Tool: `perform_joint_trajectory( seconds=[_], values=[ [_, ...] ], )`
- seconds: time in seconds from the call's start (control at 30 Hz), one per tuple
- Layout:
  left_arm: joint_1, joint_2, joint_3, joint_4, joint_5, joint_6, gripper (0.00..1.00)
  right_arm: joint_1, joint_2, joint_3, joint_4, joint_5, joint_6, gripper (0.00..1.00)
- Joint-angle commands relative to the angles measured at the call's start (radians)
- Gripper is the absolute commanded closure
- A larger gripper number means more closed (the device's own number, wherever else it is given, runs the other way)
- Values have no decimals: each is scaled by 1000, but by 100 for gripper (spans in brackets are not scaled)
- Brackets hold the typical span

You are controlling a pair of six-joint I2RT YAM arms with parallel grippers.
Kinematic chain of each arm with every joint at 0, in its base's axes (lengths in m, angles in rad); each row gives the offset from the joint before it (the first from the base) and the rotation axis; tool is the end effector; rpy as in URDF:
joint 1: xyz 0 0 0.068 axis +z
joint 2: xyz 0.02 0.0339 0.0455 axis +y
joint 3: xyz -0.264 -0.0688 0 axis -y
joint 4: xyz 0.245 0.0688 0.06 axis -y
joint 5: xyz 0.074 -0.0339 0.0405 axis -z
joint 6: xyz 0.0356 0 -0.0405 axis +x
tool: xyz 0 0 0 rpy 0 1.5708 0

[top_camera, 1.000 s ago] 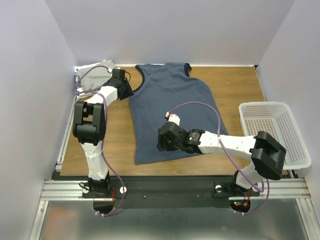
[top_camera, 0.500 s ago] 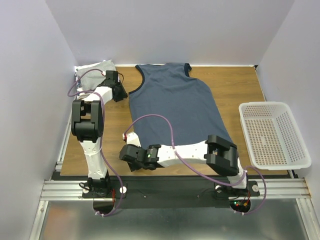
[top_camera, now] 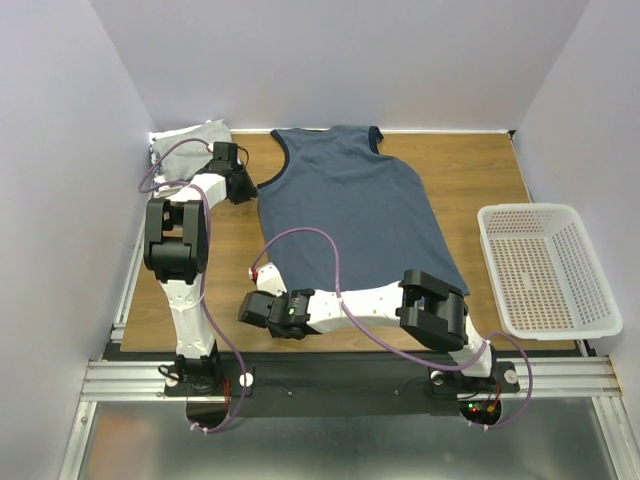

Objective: Fold and stack the tank tops
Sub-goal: Flatten the tank top out

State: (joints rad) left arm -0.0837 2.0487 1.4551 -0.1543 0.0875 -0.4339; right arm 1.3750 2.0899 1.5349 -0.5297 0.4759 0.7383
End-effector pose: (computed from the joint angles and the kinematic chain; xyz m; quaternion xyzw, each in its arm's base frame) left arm 0.4565 -0.0414 0.1862 -0.1423 0.9047 -0.1410 0.3760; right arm 0.1016 0.4286 0.1712 -0.2414 0.9136 0.0911 0.3142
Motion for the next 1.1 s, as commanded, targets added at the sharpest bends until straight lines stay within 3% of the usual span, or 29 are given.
perform_joint_trajectory(
  seconds=[0.0, 0.1, 0.37, 0.43, 0.63, 1.07],
  values=[
    [-1, 10, 13, 25, 12, 12, 67, 2, -5, 8, -19, 53, 27, 80],
    [-1, 18, 19, 22, 11, 11, 77, 2, -36, -16, -19, 70, 39, 93],
    [2, 44, 56, 9, -6, 12, 100, 2, -125, -94, -18, 81, 75, 97],
    [4, 50, 73, 4, -8, 15, 100, 1, -164, -134, -18, 105, 87, 90],
    [4, 56, 88, 1, -18, 17, 100, 2, -217, -113, -7, 113, 53, 85],
    [7, 51, 99, 9, -15, 30, 100, 36, 1, 77, -3, 66, -5, 66]
  ],
)
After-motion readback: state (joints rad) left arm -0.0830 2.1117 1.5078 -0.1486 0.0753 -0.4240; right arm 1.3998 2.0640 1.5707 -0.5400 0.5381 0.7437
